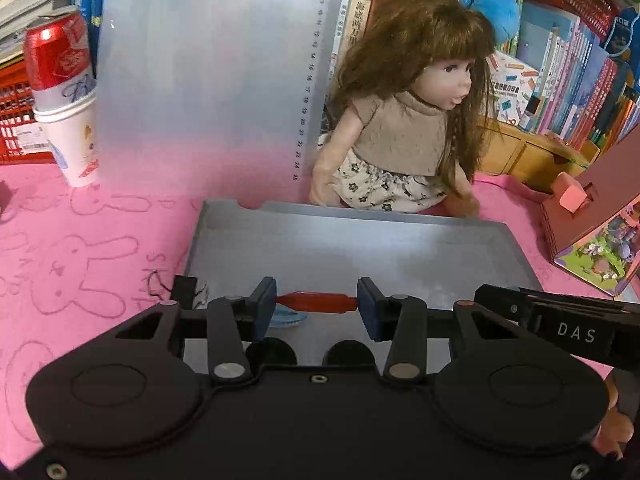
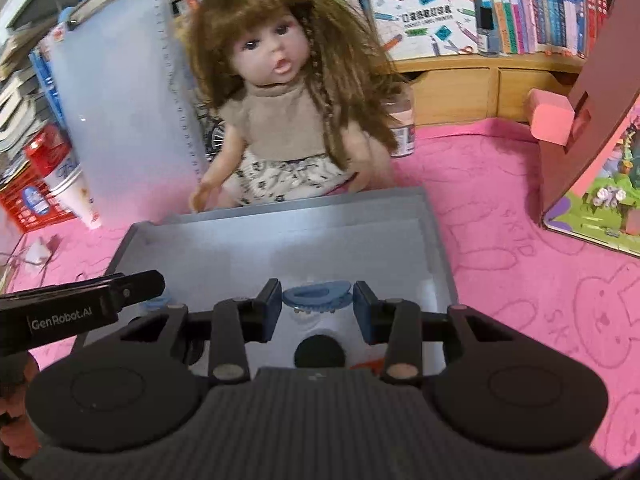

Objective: Organize rigid objects

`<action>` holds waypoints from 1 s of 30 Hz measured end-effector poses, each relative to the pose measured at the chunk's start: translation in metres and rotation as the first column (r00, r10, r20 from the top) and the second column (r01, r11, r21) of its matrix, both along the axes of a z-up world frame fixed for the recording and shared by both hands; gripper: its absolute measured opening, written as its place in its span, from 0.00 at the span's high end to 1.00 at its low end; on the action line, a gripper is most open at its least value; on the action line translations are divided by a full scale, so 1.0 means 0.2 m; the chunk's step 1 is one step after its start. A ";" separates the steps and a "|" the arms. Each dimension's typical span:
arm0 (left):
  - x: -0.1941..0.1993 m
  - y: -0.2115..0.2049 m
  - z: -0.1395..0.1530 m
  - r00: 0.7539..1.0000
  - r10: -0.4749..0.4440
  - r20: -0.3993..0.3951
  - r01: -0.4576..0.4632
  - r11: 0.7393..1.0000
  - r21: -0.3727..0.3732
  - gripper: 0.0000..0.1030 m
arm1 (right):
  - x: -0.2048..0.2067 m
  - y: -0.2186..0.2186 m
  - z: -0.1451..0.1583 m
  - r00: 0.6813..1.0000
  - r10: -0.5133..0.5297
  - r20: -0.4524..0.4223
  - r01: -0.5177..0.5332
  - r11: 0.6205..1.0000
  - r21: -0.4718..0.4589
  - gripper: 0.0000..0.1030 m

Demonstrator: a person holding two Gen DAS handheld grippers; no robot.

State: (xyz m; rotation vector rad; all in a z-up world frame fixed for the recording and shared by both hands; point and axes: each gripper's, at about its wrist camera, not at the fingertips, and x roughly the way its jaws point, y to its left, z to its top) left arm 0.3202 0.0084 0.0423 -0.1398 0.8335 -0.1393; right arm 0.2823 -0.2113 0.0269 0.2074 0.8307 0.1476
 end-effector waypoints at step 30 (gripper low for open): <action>-0.01 -0.08 -0.07 0.999 0.015 0.029 -0.017 0.997 0.074 0.31 | -0.01 -0.06 -0.03 0.999 -0.032 0.017 0.031 0.996 0.080 0.22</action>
